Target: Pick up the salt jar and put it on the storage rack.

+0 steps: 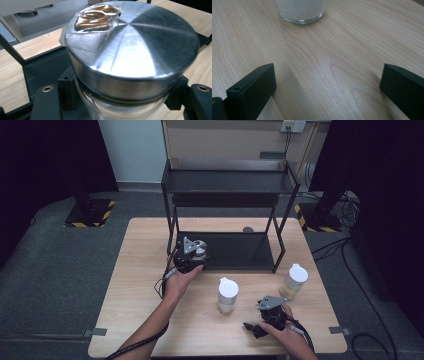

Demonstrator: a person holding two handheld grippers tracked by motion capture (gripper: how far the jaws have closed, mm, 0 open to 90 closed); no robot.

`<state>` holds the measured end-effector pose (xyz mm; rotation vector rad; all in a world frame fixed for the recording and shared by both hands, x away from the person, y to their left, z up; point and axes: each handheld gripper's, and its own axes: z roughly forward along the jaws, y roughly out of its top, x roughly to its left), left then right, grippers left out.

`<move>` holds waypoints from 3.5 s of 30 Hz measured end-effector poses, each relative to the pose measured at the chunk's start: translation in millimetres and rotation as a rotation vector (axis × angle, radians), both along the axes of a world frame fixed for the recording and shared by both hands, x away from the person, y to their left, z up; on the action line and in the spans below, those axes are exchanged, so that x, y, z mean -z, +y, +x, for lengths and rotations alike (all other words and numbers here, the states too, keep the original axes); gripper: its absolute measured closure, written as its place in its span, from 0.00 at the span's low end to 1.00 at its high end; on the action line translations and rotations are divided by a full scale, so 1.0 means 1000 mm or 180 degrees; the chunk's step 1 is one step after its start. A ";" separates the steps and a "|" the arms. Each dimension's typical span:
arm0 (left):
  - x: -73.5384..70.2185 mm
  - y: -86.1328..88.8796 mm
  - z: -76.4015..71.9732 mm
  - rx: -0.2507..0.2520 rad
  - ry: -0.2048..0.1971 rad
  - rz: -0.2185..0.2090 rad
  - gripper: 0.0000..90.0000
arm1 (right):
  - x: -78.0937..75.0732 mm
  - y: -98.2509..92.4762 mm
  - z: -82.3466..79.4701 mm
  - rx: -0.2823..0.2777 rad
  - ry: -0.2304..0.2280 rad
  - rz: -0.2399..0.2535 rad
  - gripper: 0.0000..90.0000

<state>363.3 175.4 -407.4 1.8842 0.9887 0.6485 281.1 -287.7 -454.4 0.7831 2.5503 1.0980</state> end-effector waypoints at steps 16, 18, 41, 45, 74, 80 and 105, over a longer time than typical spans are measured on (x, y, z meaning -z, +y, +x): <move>0.005 -0.007 0.020 -0.0096 -0.0004 0.0033 0.33 | 0.000 0.000 0.000 0.0004 0.0000 0.0000 0.01; 0.006 -0.008 0.023 -0.0098 -0.0003 0.0047 0.33 | 0.000 0.000 0.000 0.0004 0.0001 0.0000 0.01; 0.026 -0.012 0.042 -0.0189 0.0104 0.0093 0.33 | 0.000 0.000 0.000 0.0006 0.0002 0.0002 0.01; 0.030 -0.010 0.044 -0.0205 0.0108 0.0042 0.33 | 0.000 0.000 0.000 0.0006 0.0002 0.0002 0.01; 0.034 -0.009 0.045 -0.0226 0.0129 -0.0057 0.33 | 0.000 0.000 0.000 0.0007 0.0002 0.0001 0.01; 0.034 -0.008 0.046 -0.0215 0.0136 -0.0066 0.33 | 0.000 0.000 0.000 0.0008 0.0003 0.0001 0.01; 0.017 -0.013 0.036 -0.0117 -0.0150 0.0143 0.05 | 0.000 0.000 0.000 0.0009 0.0003 0.0002 0.01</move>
